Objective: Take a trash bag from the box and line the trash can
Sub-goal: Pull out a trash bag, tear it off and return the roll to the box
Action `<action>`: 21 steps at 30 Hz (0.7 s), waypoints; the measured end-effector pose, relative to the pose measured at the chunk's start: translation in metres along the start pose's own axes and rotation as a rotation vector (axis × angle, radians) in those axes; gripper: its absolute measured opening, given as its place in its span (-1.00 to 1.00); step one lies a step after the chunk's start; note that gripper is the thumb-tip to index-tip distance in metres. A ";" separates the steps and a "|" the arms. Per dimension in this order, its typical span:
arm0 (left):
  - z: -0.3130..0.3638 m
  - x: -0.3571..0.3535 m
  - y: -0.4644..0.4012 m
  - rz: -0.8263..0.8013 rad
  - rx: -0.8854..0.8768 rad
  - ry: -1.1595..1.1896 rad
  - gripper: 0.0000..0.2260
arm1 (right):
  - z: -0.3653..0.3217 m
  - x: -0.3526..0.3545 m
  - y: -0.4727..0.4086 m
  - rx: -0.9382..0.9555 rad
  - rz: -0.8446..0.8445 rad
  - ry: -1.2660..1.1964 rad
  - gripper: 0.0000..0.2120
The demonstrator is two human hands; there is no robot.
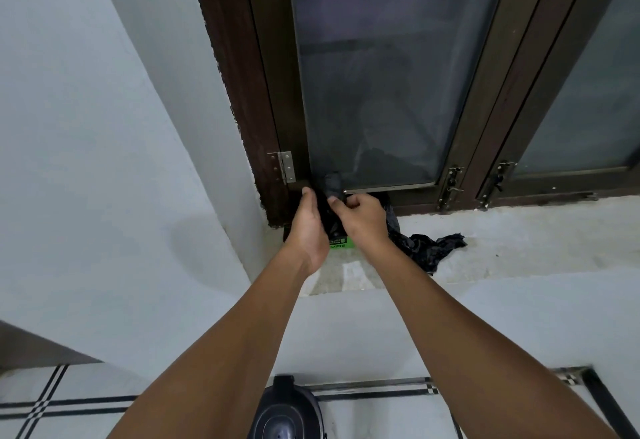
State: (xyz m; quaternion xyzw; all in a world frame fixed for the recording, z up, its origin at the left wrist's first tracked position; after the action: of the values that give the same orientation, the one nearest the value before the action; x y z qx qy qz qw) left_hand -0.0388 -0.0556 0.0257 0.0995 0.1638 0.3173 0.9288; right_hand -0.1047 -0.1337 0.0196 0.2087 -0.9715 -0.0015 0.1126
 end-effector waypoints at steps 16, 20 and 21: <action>0.013 0.022 -0.008 0.118 0.029 -0.179 -0.63 | 0.001 0.004 0.000 0.202 -0.092 0.013 -0.89; 0.009 0.029 -0.016 0.189 0.066 -0.201 -0.70 | 0.007 0.014 -0.001 0.117 0.007 0.063 -0.72; 0.008 0.028 -0.017 0.209 0.081 -0.195 -0.69 | 0.007 0.016 0.000 0.163 0.072 0.139 -0.66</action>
State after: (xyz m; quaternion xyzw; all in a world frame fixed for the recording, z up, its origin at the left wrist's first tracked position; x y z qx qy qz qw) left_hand -0.0056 -0.0518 0.0217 0.1836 0.0740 0.3941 0.8975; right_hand -0.1207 -0.1407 0.0163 0.1820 -0.9650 0.0960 0.1625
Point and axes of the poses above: each hand's wrist, its own y-axis away from the middle knuckle, its own x-axis out of the back of the hand, z = x × y, the point moved 1 cm from there along -y, towards the middle knuckle, and after that the axes turned 8 degrees about -y, right-handed, at the moved point
